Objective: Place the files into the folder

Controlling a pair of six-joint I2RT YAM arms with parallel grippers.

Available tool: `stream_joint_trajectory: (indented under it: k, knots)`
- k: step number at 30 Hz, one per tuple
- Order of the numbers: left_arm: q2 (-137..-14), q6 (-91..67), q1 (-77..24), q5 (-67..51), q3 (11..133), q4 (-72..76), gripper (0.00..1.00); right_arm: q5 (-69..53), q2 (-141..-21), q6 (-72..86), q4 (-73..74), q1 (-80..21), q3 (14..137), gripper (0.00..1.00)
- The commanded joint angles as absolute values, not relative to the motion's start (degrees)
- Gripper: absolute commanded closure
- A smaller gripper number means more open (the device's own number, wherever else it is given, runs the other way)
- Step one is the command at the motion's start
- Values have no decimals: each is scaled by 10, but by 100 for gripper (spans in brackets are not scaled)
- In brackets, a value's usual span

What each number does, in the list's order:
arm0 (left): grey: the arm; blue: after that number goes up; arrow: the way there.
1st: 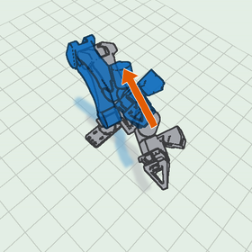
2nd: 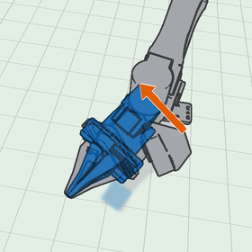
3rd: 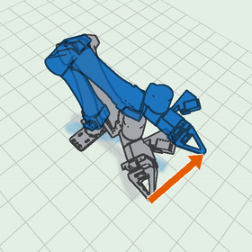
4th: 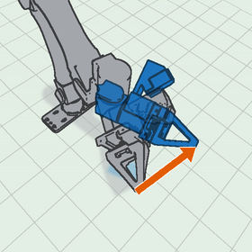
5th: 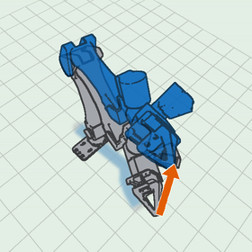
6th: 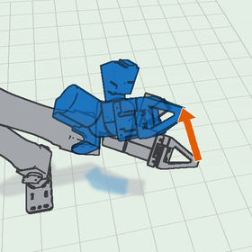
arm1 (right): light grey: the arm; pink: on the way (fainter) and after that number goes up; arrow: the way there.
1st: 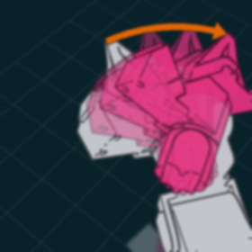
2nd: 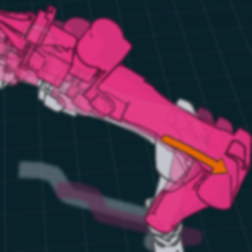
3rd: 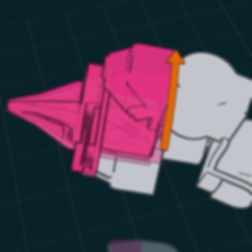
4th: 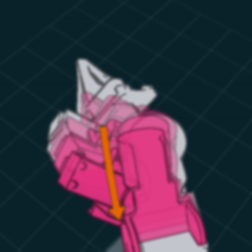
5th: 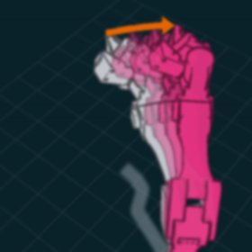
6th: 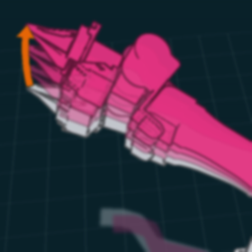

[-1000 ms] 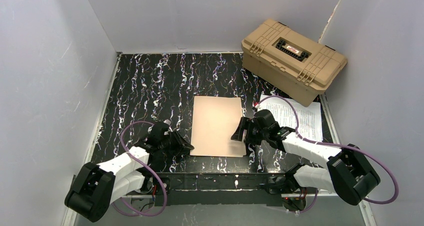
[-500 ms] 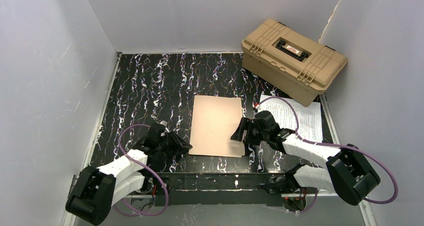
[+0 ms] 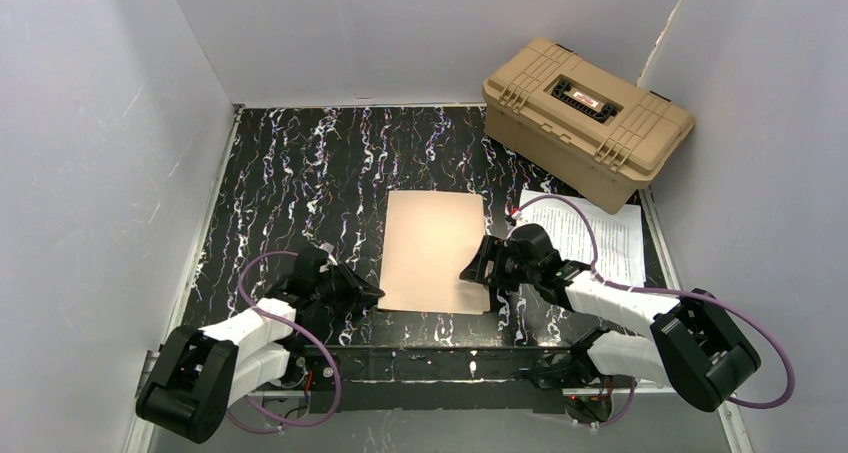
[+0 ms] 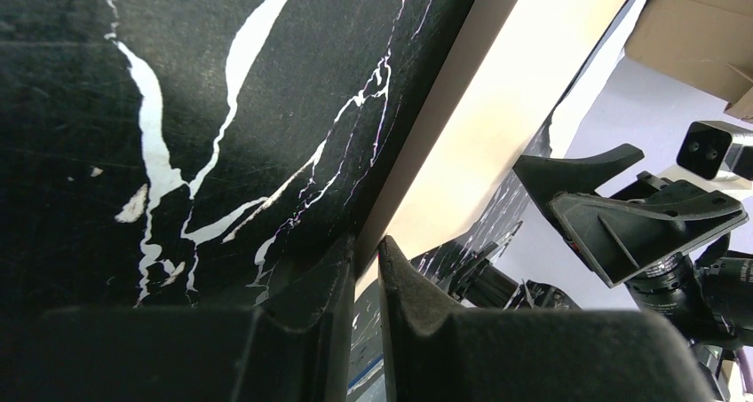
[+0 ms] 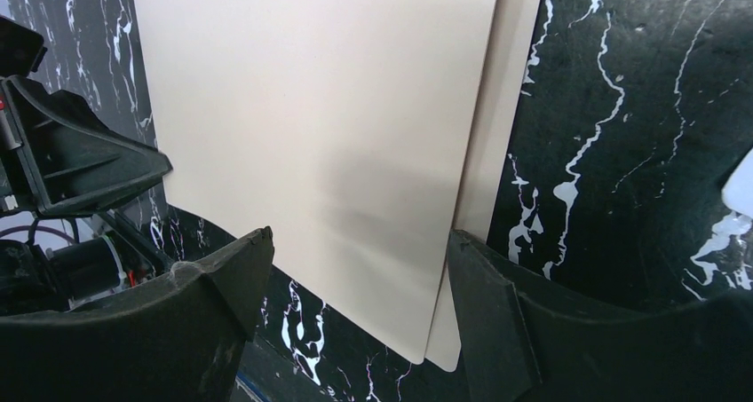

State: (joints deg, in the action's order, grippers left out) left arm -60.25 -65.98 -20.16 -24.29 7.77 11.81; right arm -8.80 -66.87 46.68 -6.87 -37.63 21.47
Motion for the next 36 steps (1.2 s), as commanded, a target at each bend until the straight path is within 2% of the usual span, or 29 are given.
stream_joint_trajectory:
  k: [1,14,23,29,33,36]
  knots:
    - [-640,-639,-193,-136,34,-5,90,-81,-670,468,-54,-379,195,19]
    - [-651,-647,-180,-138,24,13,99,-68,-654,473,-51,-379,180,18]
    - [-684,-644,-177,-149,25,39,100,-95,-656,497,-120,-379,143,20]
    - [-683,-643,-177,-148,25,39,100,-106,-645,510,-158,-380,124,23]
    - [-684,-642,-177,-150,25,39,100,-122,-621,536,-216,-379,95,31]
    - [-682,-641,-177,-151,25,40,100,-124,-592,555,-253,-379,70,32]
